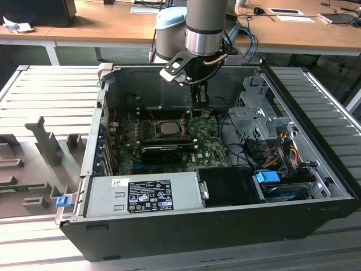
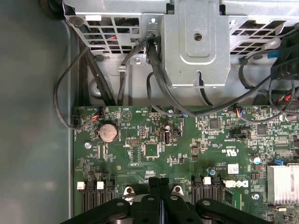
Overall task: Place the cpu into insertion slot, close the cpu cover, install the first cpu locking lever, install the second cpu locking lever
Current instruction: 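Close the cpu cover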
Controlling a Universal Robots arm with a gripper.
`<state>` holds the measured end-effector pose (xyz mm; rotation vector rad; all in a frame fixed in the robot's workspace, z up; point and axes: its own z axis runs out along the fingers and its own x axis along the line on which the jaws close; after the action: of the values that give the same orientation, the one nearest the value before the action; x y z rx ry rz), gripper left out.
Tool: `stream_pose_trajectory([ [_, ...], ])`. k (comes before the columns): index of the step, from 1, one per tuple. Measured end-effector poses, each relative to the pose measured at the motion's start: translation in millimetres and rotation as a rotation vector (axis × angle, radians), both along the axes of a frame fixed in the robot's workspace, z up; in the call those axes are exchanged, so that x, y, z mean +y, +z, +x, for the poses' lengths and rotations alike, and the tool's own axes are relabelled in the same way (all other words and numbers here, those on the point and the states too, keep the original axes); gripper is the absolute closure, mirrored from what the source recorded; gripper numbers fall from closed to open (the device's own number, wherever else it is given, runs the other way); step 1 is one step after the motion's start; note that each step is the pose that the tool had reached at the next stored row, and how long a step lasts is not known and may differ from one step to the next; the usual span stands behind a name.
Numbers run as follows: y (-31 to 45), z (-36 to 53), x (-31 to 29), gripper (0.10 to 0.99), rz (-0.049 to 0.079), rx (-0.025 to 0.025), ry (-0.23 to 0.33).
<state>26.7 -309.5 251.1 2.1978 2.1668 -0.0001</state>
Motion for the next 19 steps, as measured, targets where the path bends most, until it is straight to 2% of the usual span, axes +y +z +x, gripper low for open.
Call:
stream_pose_trajectory([
  [19,-0.3,-10.5,0.0,0.98,0.0,0.0,0.0],
])
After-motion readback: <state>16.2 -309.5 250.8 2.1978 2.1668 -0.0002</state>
